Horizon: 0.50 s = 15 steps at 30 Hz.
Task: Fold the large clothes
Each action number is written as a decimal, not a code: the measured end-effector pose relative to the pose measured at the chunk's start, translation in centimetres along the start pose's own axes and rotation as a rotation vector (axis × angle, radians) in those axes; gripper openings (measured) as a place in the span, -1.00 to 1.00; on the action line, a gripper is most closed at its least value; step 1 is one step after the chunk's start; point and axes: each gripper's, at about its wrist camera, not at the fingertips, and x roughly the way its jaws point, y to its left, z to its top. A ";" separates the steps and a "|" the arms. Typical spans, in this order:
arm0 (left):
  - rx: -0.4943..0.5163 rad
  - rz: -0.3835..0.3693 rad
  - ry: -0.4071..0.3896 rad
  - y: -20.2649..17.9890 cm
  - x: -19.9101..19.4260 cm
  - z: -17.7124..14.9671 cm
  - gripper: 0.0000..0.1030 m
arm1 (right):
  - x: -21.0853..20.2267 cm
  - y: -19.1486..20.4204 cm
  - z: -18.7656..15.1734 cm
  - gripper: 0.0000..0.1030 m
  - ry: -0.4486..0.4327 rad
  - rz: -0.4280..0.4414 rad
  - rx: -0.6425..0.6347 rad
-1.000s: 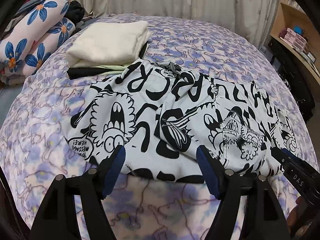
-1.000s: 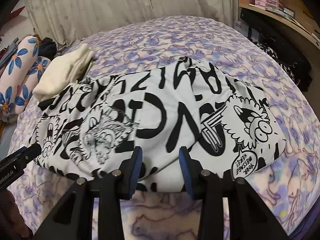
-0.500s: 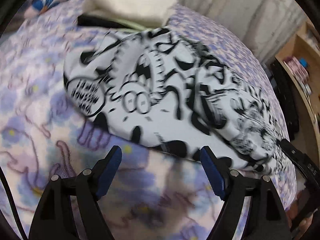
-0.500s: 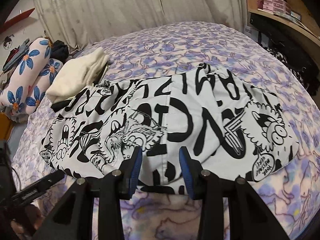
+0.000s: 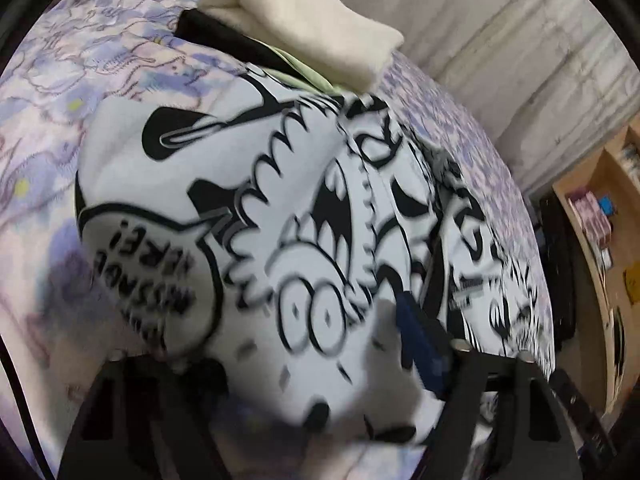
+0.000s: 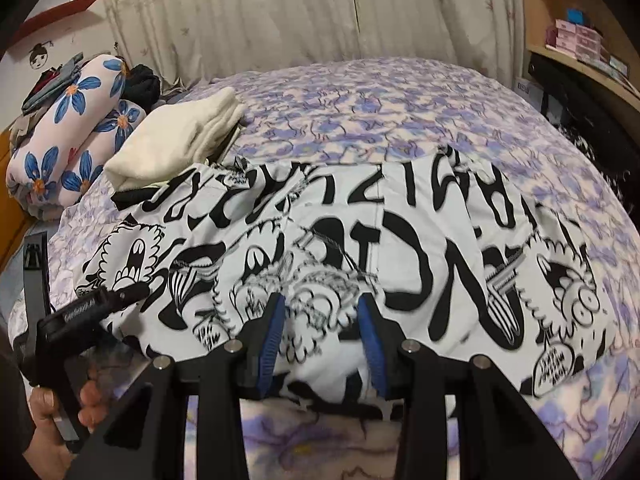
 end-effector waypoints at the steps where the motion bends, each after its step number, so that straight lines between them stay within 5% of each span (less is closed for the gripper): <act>1: -0.012 0.004 -0.005 0.1 0.1 0.2 -0.01 | 0.3 0.1 0.1 -0.28 -0.007 -0.003 -0.008; 5: -0.050 -0.036 -0.035 0.9 -0.1 0.7 -0.63 | 3.7 0.3 -0.4 -0.53 0.070 0.005 -0.034; 7: -0.021 -0.053 -0.070 0.2 -1.0 0.8 -0.76 | 5.9 0.3 -1.5 -0.56 0.131 0.013 -0.040; 15: 0.229 -0.083 -0.211 -9.1 -6.4 0.9 -0.88 | 6.1 0.2 -2.7 -0.52 0.106 0.033 -0.045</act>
